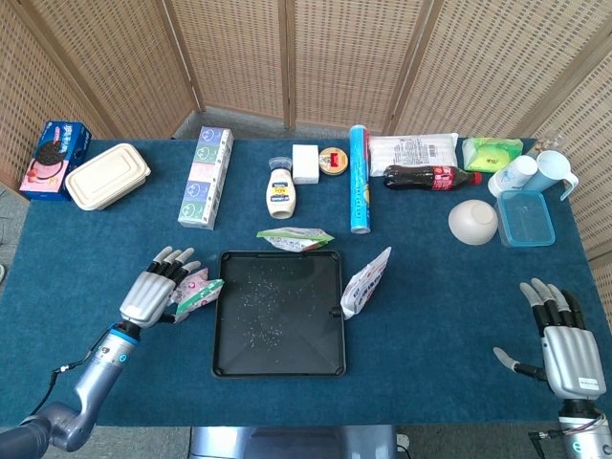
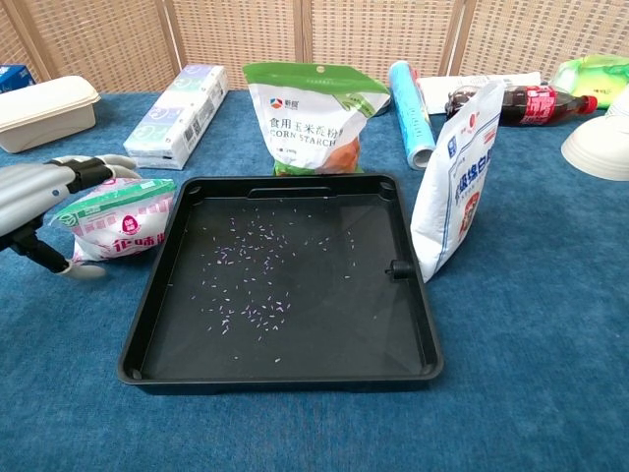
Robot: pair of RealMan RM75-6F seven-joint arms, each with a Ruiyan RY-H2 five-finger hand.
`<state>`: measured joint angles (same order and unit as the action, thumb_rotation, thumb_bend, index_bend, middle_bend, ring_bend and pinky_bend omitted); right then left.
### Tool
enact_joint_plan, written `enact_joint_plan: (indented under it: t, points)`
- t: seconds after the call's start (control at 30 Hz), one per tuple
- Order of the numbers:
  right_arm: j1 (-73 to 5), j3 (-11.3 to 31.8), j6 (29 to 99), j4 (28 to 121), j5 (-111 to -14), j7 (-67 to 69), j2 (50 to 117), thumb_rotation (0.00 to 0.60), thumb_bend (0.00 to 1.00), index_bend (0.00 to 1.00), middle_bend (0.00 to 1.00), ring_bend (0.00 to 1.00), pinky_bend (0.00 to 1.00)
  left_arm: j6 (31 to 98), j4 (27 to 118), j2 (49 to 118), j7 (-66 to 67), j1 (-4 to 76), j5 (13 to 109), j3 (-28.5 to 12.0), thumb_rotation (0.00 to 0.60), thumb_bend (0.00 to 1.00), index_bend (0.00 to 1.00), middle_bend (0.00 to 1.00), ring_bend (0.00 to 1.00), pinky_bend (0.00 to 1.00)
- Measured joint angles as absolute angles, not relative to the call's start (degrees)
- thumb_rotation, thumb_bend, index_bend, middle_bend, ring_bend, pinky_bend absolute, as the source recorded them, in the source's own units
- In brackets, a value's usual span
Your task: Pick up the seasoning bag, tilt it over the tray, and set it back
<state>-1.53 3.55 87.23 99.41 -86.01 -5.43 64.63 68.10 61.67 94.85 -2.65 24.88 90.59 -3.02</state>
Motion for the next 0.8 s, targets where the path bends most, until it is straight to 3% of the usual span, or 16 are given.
enact_joint_plan:
  t: [0.17, 0.47, 0.8]
  points:
    - [-1.57, 3.47, 87.07, 99.49, -86.09, -4.99, 64.48, 0.466, 0.0, 0.0, 0.0, 0.04, 0.02, 68.74, 59.32, 97.39, -2.42, 25.18, 89.8, -3.52, 0.6, 0.2, 0.33, 0.17, 0.17, 0.23]
    - [-1.72, 3.29, 86.65, 99.64, -86.32, -3.89, 64.02, 0.465, 0.0, 0.0, 0.0, 0.04, 0.02, 70.78, 55.72, 100.99, -1.76, 26.25, 88.6, -5.26, 0.6, 0.27, 0.57, 0.42, 0.38, 0.36]
    - [-1.6, 3.22, 86.79, 99.98, -86.35, -3.65, 63.64, 0.461, 0.0, 0.0, 0.0, 0.04, 0.02, 72.97, 54.95, 101.04, -3.48, 26.29, 89.97, -4.22, 0.6, 0.32, 0.69, 0.52, 0.48, 0.43]
